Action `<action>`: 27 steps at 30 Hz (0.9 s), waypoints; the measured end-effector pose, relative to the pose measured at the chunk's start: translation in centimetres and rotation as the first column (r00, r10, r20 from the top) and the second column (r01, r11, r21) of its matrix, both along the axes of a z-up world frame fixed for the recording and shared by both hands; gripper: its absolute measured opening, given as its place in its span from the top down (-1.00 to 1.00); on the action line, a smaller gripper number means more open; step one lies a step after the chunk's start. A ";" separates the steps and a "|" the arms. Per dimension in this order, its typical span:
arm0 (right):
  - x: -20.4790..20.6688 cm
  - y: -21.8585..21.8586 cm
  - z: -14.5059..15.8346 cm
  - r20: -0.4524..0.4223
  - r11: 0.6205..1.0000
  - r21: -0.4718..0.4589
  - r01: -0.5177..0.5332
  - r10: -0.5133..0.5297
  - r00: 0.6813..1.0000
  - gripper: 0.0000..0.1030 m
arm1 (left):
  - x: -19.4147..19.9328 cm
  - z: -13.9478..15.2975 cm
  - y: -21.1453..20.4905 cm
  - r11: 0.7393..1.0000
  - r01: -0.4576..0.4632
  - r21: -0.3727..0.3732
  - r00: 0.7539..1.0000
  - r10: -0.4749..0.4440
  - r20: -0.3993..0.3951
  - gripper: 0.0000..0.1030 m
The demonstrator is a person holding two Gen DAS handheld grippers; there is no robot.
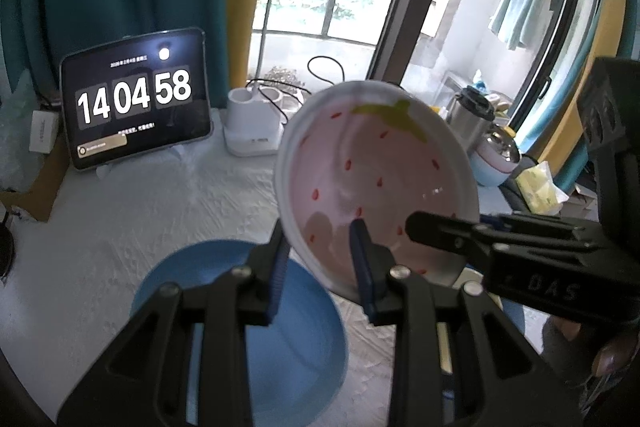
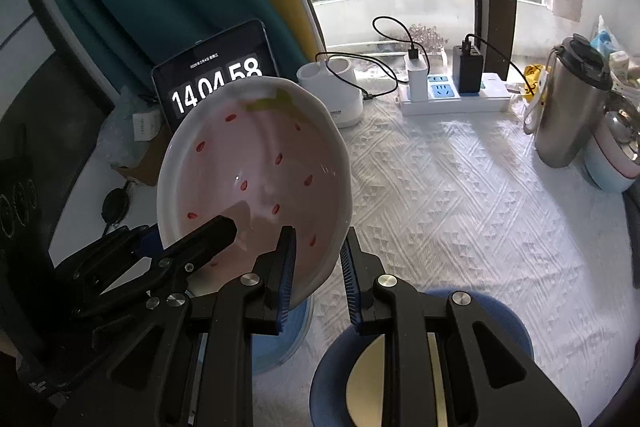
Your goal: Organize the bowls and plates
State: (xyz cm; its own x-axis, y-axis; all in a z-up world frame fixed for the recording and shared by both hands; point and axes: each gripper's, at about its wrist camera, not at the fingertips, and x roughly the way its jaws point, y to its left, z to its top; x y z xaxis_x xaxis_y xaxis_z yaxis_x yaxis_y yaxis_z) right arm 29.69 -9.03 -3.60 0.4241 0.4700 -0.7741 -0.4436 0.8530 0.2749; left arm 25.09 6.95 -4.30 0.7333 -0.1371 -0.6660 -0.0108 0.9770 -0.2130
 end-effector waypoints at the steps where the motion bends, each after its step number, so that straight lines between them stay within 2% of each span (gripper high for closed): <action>1: -0.3 -0.1 0.1 0.002 1.000 0.001 0.000 0.000 1.000 0.52 | -0.2 0.1 -0.1 1.000 0.002 -0.002 1.000 -0.002 0.000 0.40; 27: -4.4 -5.9 0.0 0.004 0.998 0.053 0.036 -0.037 0.999 0.52 | -3.6 0.6 -6.1 0.998 0.048 0.033 0.999 -0.048 -0.003 0.40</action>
